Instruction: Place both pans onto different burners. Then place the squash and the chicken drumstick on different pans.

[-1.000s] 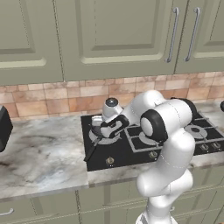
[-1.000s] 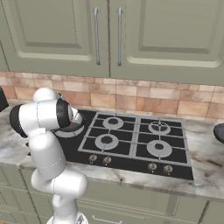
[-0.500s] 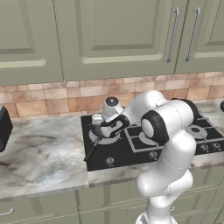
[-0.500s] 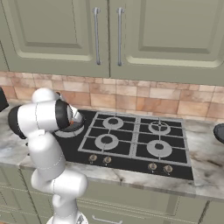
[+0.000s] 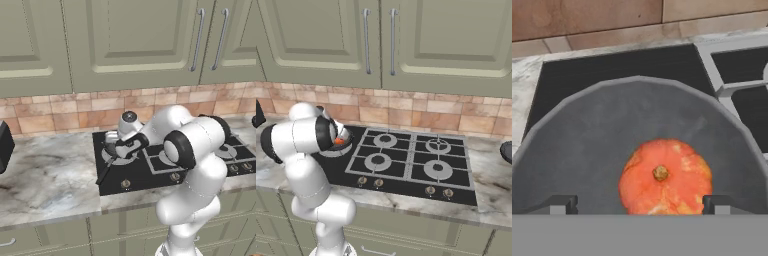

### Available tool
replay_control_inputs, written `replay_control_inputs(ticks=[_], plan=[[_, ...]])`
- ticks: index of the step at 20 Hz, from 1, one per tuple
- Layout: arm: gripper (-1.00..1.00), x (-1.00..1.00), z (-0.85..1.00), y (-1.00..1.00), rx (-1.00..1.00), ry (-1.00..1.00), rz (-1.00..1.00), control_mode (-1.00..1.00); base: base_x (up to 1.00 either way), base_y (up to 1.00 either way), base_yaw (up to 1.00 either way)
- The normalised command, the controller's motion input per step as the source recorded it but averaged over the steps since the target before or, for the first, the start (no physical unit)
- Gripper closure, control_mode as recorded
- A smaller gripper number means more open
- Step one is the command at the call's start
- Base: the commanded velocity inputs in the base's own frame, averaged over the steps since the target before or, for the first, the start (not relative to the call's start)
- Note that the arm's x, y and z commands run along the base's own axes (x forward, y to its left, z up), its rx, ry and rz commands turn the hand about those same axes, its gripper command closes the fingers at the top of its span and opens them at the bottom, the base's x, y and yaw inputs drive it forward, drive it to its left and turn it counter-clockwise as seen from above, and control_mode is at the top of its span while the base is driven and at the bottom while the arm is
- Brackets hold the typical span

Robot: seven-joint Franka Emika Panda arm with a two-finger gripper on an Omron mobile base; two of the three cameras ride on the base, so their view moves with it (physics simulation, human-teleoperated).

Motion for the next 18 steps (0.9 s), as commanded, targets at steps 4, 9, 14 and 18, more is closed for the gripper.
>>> replay_control_inputs(ticks=[4, 9, 14, 18], plan=[[-1.00, -0.27, 0.26, -0.13, 0.00, -0.04, 0.02, -1.00, 0.00, 0.00, 0.00], [-1.00, -0.39, 0.24, -0.12, 0.00, 0.00, 0.01, -1.00, 0.00, 0.00, 0.00], [-1.00, -0.37, 0.25, -0.19, 0.00, -0.05, 0.00, -1.00, 0.00, 0.00, 0.00], [-1.00, -0.15, 0.44, -0.11, 0.00, -0.01, 0.00, -1.00, 0.00, 0.00, 0.00]])
